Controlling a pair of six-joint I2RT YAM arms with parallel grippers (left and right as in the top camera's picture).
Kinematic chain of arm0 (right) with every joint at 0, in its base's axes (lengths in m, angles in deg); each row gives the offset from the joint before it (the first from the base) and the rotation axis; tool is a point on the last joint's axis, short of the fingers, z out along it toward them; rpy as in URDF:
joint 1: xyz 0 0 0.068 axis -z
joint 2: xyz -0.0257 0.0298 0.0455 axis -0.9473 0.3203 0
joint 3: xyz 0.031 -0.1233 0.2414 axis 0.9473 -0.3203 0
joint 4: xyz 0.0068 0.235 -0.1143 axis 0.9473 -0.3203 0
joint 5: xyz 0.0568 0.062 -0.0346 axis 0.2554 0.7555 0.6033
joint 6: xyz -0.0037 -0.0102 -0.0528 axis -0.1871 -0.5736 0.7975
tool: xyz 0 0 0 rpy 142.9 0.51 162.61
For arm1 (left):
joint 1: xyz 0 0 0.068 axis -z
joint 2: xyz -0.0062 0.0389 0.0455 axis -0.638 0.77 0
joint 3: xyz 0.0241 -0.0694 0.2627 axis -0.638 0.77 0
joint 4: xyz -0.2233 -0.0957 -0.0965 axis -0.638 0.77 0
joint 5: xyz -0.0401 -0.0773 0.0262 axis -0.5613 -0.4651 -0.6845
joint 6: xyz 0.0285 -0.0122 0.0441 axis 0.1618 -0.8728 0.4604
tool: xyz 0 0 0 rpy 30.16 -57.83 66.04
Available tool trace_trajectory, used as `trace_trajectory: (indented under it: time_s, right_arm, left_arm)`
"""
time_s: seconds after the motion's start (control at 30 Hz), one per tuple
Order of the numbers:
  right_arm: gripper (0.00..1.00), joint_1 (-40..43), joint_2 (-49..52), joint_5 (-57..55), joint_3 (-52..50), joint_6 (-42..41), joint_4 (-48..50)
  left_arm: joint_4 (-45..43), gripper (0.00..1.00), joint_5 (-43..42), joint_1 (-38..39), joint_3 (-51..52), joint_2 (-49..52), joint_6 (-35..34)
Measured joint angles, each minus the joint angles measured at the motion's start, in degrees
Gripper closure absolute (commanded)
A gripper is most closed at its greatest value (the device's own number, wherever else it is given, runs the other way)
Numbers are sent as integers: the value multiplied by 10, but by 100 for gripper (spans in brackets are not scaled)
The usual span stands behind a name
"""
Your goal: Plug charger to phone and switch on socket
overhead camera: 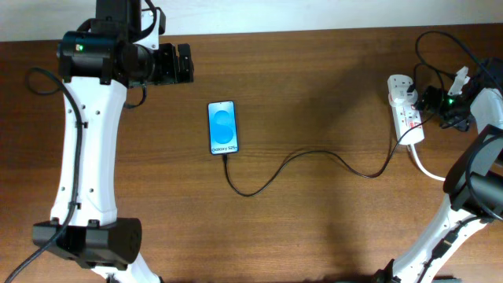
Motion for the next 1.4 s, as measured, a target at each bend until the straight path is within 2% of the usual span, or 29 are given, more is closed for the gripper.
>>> trace_trajectory:
  time_s: [0.3, 0.47, 0.63, 0.87, 1.0, 1.13, 1.27, 1.4]
  right_arm:
    - [1, 0, 0, 2, 1, 0, -17]
    - [1, 3, 0, -11, 13, -42, -41]
    - [2, 48, -9, -57, 106, -90, -139]
    - [2, 71, -135, -36, 211, -97, -215]
    - [2, 32, -261, 12, 218, -69, -230]
    - [2, -76, -369, 32, 221, -41, -259]
    - [2, -196, -425, 37, 222, -36, -308]
    - [2, -248, -451, 55, 222, -41, -364]
  left_arm:
    - [0, 1, 0, 0, 0, 0, 0]
    - [0, 1, 0, 0, 0, 0, 0]
    - [0, 1, 0, 0, 0, 0, 0]
    - [0, 1, 0, 0, 0, 0, 0]
    - [0, 1, 0, 0, 0, 0, 0]
    - [0, 1, 0, 0, 0, 0, 0]
    - [0, 0, 0, 0, 0, 0, 0]
    - [0, 1, 0, 0, 0, 0, 0]
